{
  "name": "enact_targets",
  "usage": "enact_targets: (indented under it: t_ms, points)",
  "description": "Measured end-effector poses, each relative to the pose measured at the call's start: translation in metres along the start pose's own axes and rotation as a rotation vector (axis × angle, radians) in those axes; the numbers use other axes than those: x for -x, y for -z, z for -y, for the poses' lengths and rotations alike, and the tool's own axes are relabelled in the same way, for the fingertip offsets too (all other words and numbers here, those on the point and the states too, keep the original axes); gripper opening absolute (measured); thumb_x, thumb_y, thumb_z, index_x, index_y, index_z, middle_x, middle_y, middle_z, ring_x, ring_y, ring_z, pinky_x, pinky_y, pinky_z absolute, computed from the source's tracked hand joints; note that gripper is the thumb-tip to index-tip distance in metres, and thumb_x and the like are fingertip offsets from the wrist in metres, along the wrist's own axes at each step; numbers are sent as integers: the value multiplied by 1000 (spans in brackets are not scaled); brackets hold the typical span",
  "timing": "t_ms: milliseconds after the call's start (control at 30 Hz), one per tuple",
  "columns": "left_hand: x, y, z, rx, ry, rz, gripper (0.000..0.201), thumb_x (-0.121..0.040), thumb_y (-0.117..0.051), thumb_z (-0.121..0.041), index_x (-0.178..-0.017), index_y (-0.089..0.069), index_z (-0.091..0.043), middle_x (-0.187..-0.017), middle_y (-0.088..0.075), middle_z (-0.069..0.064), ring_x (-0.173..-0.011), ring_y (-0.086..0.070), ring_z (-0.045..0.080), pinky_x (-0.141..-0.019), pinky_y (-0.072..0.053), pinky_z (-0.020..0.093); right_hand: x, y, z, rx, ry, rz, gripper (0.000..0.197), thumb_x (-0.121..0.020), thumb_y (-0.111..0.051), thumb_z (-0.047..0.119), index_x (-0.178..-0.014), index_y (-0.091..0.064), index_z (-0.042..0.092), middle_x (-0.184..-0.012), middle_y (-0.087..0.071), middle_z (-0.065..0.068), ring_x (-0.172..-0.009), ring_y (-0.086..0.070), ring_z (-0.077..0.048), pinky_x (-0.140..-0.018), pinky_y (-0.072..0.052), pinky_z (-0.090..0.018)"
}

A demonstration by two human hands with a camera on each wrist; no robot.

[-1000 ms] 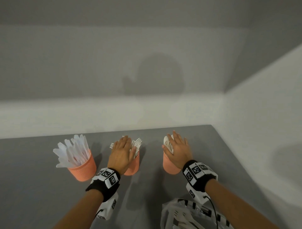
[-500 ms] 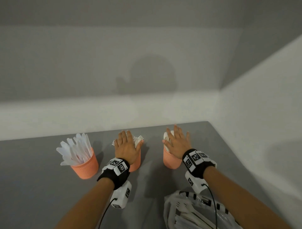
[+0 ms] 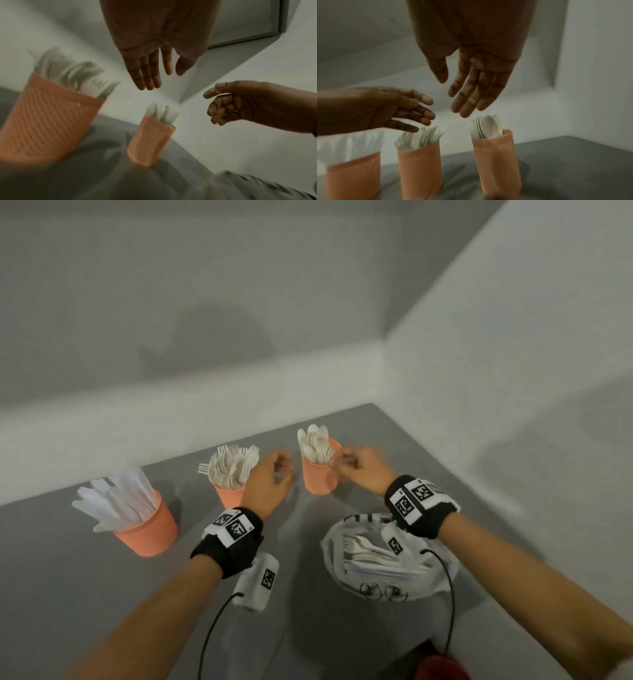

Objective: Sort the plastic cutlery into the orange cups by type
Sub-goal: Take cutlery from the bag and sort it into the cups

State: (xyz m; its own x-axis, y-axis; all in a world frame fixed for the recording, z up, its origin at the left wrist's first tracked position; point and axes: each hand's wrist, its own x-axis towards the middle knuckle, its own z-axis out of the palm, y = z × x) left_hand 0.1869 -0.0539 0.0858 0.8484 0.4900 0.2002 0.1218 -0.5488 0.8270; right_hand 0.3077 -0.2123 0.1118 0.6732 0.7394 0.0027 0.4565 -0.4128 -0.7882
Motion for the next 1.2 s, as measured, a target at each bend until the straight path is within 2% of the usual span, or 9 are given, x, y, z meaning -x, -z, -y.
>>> enact_targets:
  t_ms: [67,133,267,433,533,833,1000,1133,1200]
  points:
    - [15,-19,-4,48,-1,92,13,-88,-54,-3,-98,-60,-8,-98,-63,5,-86,-58,12,-77,-42,9,28,-4,-11,45,-62,90,20,-88,-60,13,-95,-66,-5,-80,-69,-17,-56,-58,3,-69,-52,-18]
    - [31,-39,-10,58,-27,175,10,-87,-56,-3,-86,-60,-12,-90,-61,1,-80,-54,4,-71,-37,6,52,-7,-22,187,-104,164,20,-88,-60,17,-93,-68,-2,-72,-68,-7,-51,-57,2,-57,-44,-13]
    - [55,-82,0,-99,52,354,9,-85,-64,-16,-89,-70,-10,-99,-52,5,-89,-50,16,-76,-34,16,77,-13,-53,583,-167,323,20,-88,-56,25,-87,-68,10,-96,-70,-14,-77,-60,-23,-71,-45,-28]
    - [77,-109,7,-209,231,475,40,-85,-62,-15,-125,-56,-15,-128,-38,12,-119,-48,27,-100,-30,19,78,-22,-88,752,-228,555,67,-79,-70,37,-136,-44,13,-138,-49,-8,-126,-46,-29,-105,-38,-40]
    - [80,-110,11,-260,269,481,48,-84,-59,-16,-130,-51,-23,-130,-46,11,-120,-49,27,-102,-34,25,78,-29,-104,818,-188,622,77,-77,-73,35,-141,-35,16,-145,-41,-8,-132,-39,-29,-111,-33,-42]
    - [78,-104,-3,-268,303,446,52,-76,-53,4,-124,-56,-14,-123,-54,19,-116,-52,30,-97,-39,26,72,-32,-108,697,-56,534,25,-84,-64,29,-105,-57,16,-113,-63,-9,-100,-59,-25,-89,-46,-35]
    - [82,-101,-6,-251,299,347,45,-69,-52,8,-110,-65,-5,-120,-62,15,-106,-58,30,-79,-35,12,64,-19,-109,513,-96,531,48,-88,-56,28,-132,-48,13,-132,-54,-9,-119,-51,-27,-100,-40,-34]
    - [86,-102,-12,-299,323,261,42,-73,-54,2,-111,-65,-11,-75,-47,-1,-94,-58,36,-68,-30,17,66,-21,-115,532,-42,490,57,-85,-61,33,-136,-42,18,-137,-51,-9,-125,-47,-27,-105,-37,-34]
    - [89,-103,-15,-322,323,239,41,-77,-53,5,-114,-63,-12,-86,-46,2,-99,-56,32,-69,-28,16,71,-24,-117,589,-23,508,69,-83,-64,32,-142,-32,18,-144,-42,-9,-132,-39,-27,-111,-31,-35]
